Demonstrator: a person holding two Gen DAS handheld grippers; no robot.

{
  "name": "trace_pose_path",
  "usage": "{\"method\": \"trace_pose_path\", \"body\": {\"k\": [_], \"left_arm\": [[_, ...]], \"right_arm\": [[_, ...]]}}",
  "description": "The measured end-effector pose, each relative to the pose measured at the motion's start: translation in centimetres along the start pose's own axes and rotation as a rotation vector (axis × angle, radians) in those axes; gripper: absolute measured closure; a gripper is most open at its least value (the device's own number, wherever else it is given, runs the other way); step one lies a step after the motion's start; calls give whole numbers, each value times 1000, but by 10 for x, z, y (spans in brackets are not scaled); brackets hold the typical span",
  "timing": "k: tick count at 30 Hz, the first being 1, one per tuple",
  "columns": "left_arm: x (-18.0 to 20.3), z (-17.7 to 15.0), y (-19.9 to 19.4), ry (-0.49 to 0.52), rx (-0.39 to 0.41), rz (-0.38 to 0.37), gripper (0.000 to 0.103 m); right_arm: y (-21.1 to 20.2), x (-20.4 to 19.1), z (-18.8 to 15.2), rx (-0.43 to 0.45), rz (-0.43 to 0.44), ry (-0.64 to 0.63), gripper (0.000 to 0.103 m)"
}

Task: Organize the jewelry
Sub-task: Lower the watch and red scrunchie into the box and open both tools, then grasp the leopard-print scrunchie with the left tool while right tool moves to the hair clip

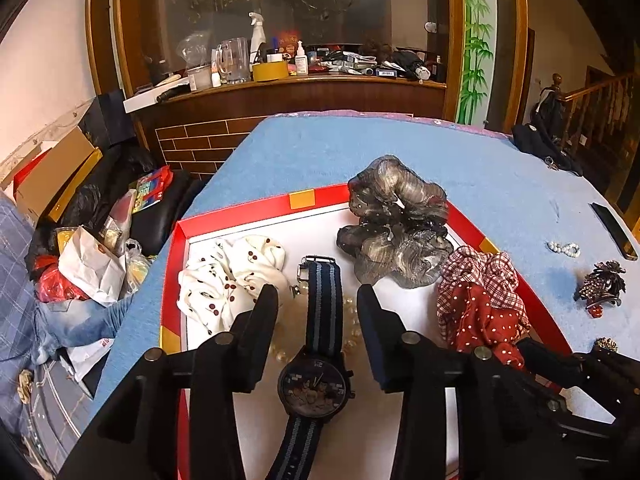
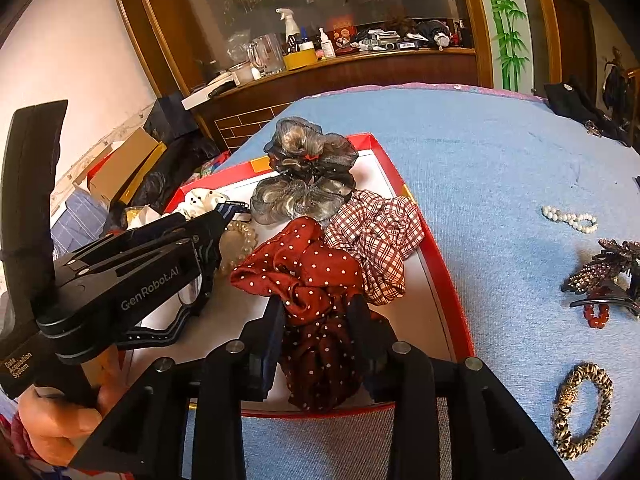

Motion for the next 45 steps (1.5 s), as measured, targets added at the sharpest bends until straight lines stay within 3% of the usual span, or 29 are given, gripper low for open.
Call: {"method": "trace_pose_path", "body": {"k": [5, 38, 45], "left_arm": [[-2, 1, -2, -9, 9, 7, 58], [6, 9, -20, 26, 98, 37, 55], [10, 14, -32, 32, 140, 17, 51]], "right_arm": [[-3, 1, 2, 14, 8, 6, 64], [-24, 10, 14, 93, 27, 55, 57], [-35, 31, 21, 126, 5, 120, 54]]}}
Point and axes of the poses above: each gripper's, at about its wrist camera, not at the fingertips, and y roughly the way its jaws point, x to its right, z to its top, the point moved 8 cm from there along y, roughly the way its jaws point, and after that the axes turned 2 degrees about -y, right-handed, at the moved point
